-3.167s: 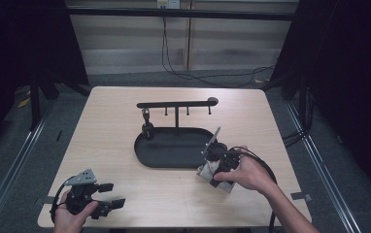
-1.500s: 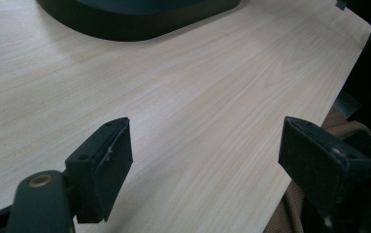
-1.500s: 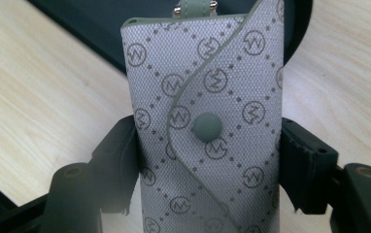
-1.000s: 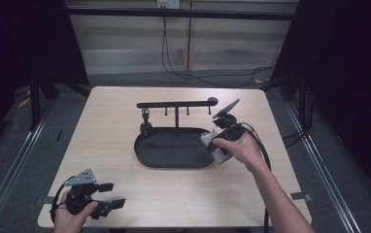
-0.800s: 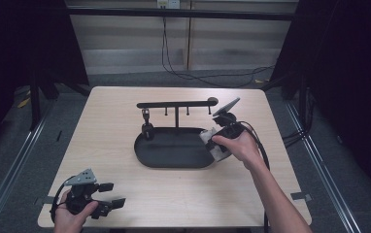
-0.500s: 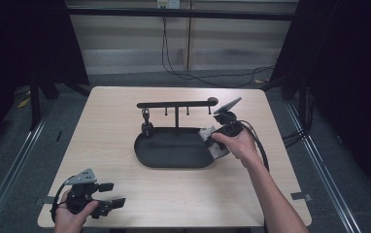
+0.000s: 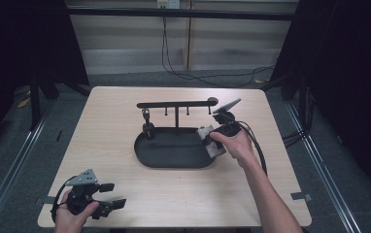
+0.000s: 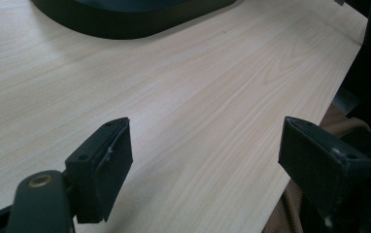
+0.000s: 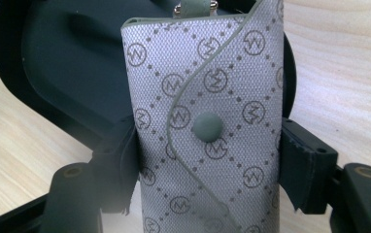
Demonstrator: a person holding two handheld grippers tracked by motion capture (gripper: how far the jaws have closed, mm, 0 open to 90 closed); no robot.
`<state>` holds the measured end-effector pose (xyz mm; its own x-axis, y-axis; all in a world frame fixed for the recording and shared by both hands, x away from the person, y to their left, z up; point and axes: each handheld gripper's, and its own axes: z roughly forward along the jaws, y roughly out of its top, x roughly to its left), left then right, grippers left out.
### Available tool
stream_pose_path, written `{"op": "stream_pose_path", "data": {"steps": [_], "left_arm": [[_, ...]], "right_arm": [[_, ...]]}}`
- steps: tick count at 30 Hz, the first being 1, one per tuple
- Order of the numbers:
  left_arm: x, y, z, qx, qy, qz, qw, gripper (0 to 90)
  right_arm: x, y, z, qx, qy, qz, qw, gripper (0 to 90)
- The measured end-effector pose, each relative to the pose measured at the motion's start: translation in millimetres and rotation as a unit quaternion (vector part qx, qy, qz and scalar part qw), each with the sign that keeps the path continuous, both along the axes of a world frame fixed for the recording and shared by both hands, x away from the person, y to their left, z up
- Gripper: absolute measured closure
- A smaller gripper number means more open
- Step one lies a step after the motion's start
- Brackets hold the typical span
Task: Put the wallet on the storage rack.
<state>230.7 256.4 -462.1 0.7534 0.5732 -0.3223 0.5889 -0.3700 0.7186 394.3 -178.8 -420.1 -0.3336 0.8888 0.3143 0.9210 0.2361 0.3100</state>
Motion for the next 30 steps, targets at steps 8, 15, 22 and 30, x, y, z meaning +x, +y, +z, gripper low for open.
{"op": "stream_pose_path", "data": {"steps": [8,15,22,30], "left_arm": [[0.4,0.1,-0.4,0.001,0.0,0.0,1.0,19.7],[0.2,-0.2,-0.4,0.003,0.001,-0.002,1.0,19.7],[0.2,-1.0,-0.7,0.004,0.002,-0.003,1.0,19.8],[0.2,-1.8,-1.2,0.005,0.002,-0.004,1.0,19.7]], "right_arm": [[4.5,3.4,-6.8,0.021,0.0,-0.006,0.9998,32.1],[7.2,4.0,-16.6,0.042,-0.002,-0.018,0.9989,32.1],[9.7,5.6,-22.3,0.062,-0.004,-0.028,0.9976,32.0],[9.5,9.1,-28.7,0.064,-0.006,-0.037,0.9973,31.8]]}}
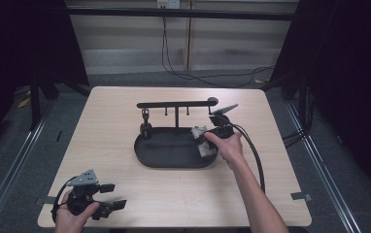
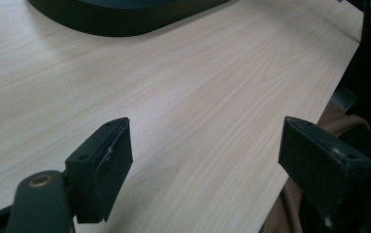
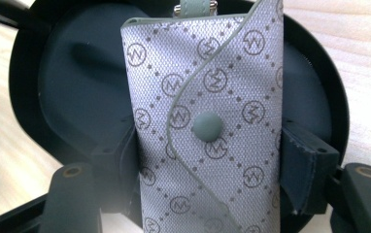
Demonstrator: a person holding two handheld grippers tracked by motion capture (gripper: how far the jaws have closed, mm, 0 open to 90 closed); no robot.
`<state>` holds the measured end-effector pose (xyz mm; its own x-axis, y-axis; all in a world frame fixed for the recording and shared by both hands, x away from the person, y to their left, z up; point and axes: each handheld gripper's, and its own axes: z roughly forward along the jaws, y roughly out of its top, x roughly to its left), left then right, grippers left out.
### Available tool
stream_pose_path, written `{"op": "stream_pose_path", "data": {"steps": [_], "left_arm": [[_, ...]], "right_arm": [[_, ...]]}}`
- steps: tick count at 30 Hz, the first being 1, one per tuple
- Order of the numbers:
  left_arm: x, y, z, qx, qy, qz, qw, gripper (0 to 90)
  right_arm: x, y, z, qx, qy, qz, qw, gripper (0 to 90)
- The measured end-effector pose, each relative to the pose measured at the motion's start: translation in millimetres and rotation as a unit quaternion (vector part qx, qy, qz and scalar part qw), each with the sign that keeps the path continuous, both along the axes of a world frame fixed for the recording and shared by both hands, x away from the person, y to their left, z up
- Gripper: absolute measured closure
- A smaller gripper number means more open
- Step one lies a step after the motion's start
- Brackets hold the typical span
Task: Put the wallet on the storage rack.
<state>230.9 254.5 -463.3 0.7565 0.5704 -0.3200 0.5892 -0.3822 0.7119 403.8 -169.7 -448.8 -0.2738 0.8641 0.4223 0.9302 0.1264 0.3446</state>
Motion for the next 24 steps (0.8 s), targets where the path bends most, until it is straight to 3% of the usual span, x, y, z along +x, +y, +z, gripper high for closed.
{"op": "stream_pose_path", "data": {"steps": [7,11,14,17,24], "left_arm": [[0.1,0.2,-0.1,0.0,0.001,0.002,1.0,19.8],[-0.2,0.0,0.0,0.0,0.001,-0.001,1.0,19.7],[0.0,0.5,-0.2,0.0,0.002,0.001,1.0,19.7],[0.0,0.0,-0.1,0.001,0.0,-0.001,1.0,19.7],[0.0,-0.1,-0.3,0.001,0.001,-0.001,1.0,19.7]], "right_arm": [[-0.4,-5.3,-8.5,0.02,0.003,-0.011,0.9997,31.3],[-0.3,-1.6,-8.9,0.005,0.001,-0.007,1.0,30.3],[0.2,-1.8,-10.8,0.014,0.006,-0.008,0.9999,28.9],[0.0,-2.7,-10.2,0.014,-0.008,-0.011,0.9998,28.2],[-2.4,-6.9,-1.4,0.023,-0.018,-0.007,0.9995,26.2]]}}
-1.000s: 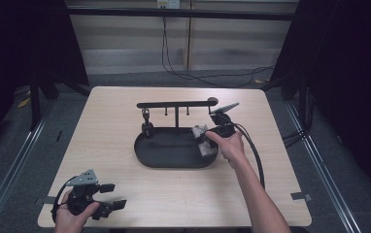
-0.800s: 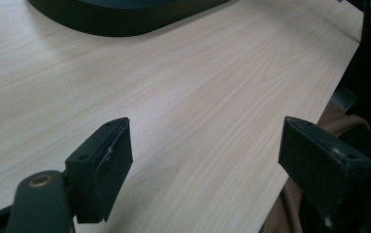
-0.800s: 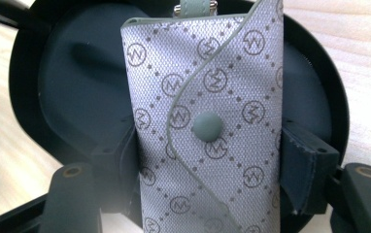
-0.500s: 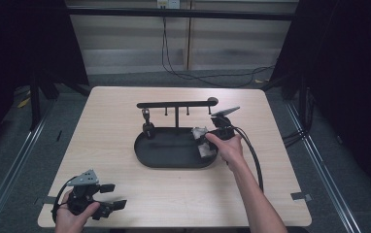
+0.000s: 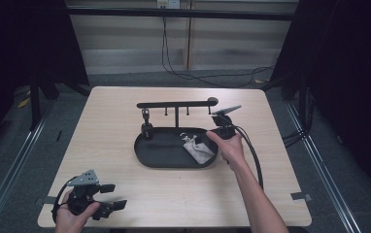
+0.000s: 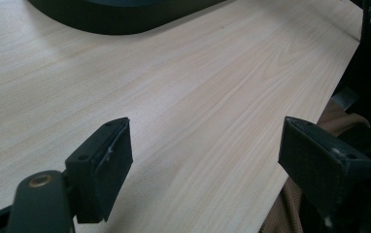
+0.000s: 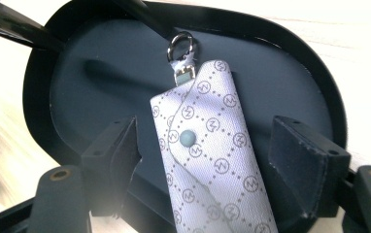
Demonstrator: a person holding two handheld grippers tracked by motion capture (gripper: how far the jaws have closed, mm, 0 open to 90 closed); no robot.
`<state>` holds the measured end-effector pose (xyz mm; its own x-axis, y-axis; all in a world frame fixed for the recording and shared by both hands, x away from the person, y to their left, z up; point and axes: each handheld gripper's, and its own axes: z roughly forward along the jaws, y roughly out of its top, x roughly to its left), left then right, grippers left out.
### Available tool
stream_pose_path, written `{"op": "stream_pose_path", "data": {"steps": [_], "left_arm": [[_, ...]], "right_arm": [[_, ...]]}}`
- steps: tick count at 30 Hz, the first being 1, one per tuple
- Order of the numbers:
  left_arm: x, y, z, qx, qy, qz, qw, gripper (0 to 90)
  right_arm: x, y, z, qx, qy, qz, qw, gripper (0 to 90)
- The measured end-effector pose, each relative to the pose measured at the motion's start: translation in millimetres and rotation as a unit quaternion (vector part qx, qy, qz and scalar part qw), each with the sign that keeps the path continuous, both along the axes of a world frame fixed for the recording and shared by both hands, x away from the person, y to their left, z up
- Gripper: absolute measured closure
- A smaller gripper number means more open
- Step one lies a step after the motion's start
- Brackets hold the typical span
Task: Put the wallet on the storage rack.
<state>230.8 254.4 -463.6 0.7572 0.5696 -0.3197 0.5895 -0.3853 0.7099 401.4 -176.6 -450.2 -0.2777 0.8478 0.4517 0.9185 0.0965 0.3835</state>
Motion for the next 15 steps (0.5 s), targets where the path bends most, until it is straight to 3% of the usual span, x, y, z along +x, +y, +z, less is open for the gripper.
{"op": "stream_pose_path", "data": {"steps": [7,15], "left_arm": [[0.1,-0.2,0.0,-0.001,0.001,0.001,1.0,19.7],[0.3,1.5,0.1,-0.001,0.001,0.006,1.0,19.7]], "right_arm": [[-5.3,-2.3,9.4,-0.007,-0.013,0.008,0.9999,25.6],[-16.7,-7.0,20.5,-0.057,-0.023,0.032,0.9976,19.9]]}}
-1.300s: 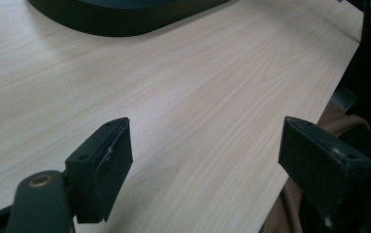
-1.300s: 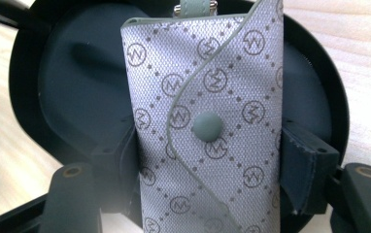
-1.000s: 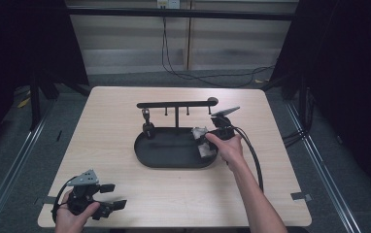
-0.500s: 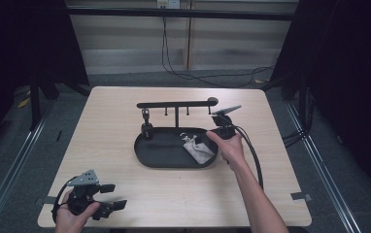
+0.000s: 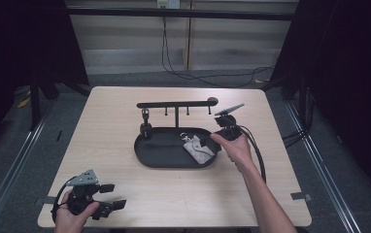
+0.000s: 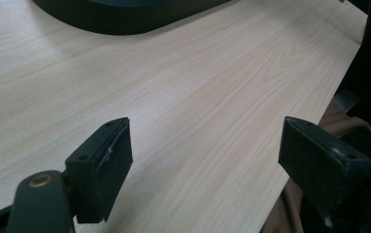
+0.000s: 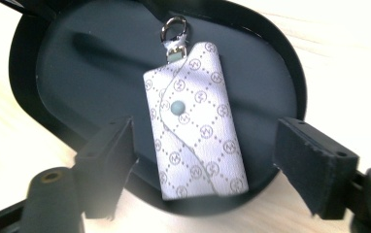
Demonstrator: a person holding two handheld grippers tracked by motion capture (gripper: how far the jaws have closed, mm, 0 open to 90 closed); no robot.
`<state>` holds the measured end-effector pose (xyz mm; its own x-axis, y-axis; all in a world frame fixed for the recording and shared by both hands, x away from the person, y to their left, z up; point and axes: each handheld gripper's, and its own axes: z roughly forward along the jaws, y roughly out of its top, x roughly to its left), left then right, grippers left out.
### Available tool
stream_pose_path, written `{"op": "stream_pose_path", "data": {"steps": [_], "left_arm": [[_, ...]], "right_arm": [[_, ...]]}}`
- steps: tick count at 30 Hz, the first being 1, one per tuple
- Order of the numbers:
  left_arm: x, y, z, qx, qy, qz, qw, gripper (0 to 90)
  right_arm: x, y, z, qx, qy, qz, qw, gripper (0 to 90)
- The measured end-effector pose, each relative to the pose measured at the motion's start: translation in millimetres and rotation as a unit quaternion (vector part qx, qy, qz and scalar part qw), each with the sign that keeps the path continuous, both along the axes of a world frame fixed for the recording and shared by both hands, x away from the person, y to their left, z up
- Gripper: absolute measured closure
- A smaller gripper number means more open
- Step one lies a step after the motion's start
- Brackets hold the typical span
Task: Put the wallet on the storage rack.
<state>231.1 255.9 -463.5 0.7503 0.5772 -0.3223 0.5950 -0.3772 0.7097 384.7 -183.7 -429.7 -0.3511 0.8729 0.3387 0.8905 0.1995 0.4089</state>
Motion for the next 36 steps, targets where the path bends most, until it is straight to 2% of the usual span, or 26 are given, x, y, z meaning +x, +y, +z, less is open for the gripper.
{"op": "stream_pose_path", "data": {"steps": [6,13,14,15,18,20,22,27,29,36], "left_arm": [[0.5,0.6,-0.2,0.001,0.0,0.001,1.0,19.7],[0.4,2.9,0.1,-0.004,0.001,0.013,0.9999,19.8],[0.7,3.1,-0.3,-0.005,0.004,0.016,0.9998,19.8],[1.0,3.6,-0.4,-0.004,0.003,0.017,0.9998,19.7],[1.4,4.9,-0.2,-0.003,0.001,0.03,0.9996,19.8],[1.4,4.5,0.4,-0.004,-0.001,0.038,0.9993,23.1],[2.6,4.0,-0.6,-0.006,0.005,0.041,0.9991,23.6],[0.0,5.7,2.6,-0.008,-0.013,0.045,0.9989,23.5],[0.0,5.7,2.5,-0.004,-0.012,0.043,0.999,23.3],[-1.2,3.5,2.7,-0.003,-0.011,0.036,0.9993,22.9]], "right_arm": [[-11.4,-3.5,10.2,-0.014,-0.018,0.008,0.9997,20.0],[-26.1,-18.5,5.2,-0.028,-0.028,0.005,0.9992,20.0],[-29.0,-19.9,5.4,-0.024,-0.031,0.005,0.9992,20.5],[-33.0,-21.1,6.0,-0.023,-0.038,0.001,0.999,20.8],[-43.4,-23.1,6.2,-0.023,-0.053,0.012,0.9983,20.7],[-49.3,-25.2,5.7,-0.026,-0.063,0.011,0.9976,20.9],[-56.0,-29.4,3.3,-0.019,-0.071,0.011,0.9972,20.9],[-72.3,-34.3,-3.6,-0.019,-0.082,0.01,0.9964,21.8],[-78.1,-38.4,-7.6,-0.01,-0.085,0.007,0.9963,22.4],[-101.2,-46.9,-19.1,-0.01,-0.094,0.002,0.9955,22.6]]}}
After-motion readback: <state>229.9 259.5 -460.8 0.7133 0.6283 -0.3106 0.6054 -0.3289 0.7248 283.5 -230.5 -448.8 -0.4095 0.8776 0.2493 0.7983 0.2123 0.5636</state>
